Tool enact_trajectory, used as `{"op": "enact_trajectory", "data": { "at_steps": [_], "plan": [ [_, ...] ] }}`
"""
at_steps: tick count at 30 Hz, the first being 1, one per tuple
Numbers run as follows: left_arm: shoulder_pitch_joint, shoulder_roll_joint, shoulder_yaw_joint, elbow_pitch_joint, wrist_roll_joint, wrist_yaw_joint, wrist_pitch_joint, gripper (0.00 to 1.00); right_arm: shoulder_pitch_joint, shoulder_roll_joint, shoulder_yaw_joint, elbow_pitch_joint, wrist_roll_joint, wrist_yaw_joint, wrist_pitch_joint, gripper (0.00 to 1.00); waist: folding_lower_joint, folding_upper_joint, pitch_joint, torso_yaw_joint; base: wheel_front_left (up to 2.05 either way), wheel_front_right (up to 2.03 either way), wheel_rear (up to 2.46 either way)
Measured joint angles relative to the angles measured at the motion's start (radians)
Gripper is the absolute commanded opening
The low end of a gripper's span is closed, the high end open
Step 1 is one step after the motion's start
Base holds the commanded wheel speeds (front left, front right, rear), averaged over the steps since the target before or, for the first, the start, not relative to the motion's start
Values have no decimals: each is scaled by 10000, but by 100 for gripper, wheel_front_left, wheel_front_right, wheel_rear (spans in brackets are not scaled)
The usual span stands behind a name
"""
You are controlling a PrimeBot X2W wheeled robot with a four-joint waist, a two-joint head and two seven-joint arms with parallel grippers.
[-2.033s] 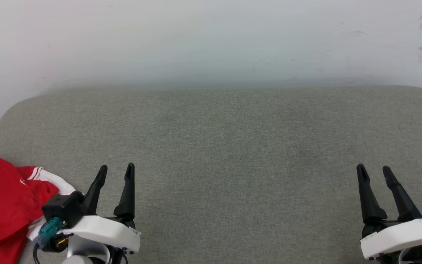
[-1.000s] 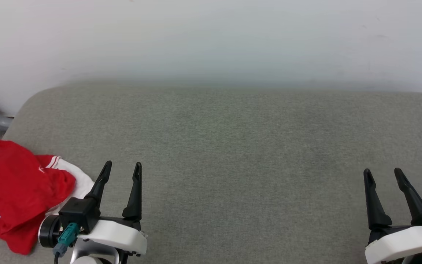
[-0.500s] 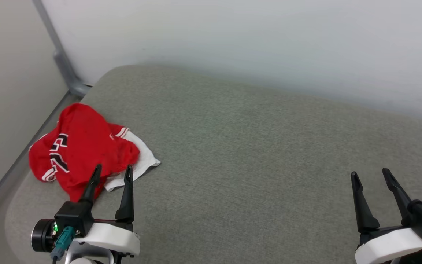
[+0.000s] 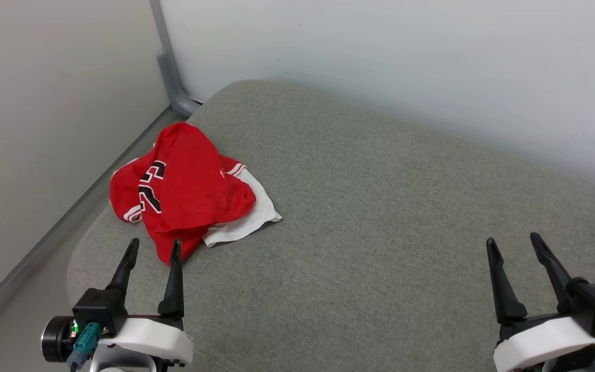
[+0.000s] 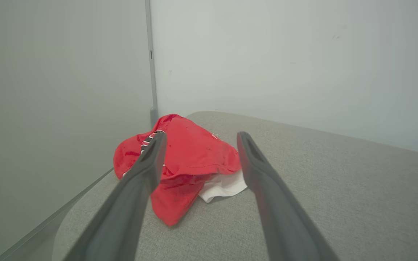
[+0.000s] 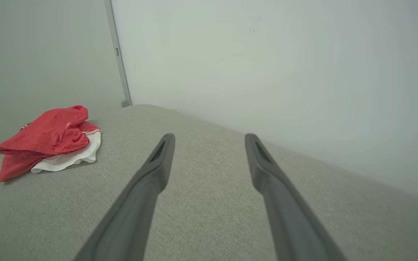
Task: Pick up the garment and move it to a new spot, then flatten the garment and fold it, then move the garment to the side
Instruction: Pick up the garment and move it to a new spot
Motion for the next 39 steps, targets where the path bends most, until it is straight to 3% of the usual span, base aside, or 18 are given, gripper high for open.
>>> {"op": "enact_trajectory", "data": {
  "at_steps": [13, 17, 22, 27, 34, 39],
  "plan": [
    [-1076, -17, 393, 537, -401, -251, 0, 100, -420, -2, 148, -201, -111, 0, 171, 100, 0, 0, 735, -130, 0, 0, 0],
    [-2229, 167, 493, 811, -740, -378, 0, 100, -778, 0, 192, -433, -439, 0, 433, 100, 1, 0, 1311, -337, 0, 0, 0],
    [-3705, 813, 497, 1595, -1348, -479, 201, 100, -1182, 0, 174, -744, -763, 0, 700, 100, 2, 0, 2163, -696, 0, 0, 0],
    [-5175, 1778, 263, 2577, -2148, -537, 1501, 100, -1517, 0, 117, -965, -949, 0, 813, 100, 3, 0, 3032, -1108, 0, 0, 0],
    [-6391, 3198, -821, 4328, -4017, -554, 4765, 100, -1851, -2, 98, -1083, -991, 0, 826, 100, 3, 0, 4048, -1681, 0, 0, 0],
    [-6821, 3685, -1181, 5613, -5053, -556, 6681, 100, -2022, -2, 117, -1043, -953, 0, 767, 100, 2, 0, 4551, -2023, 0, 0, 0]
  ]
}}
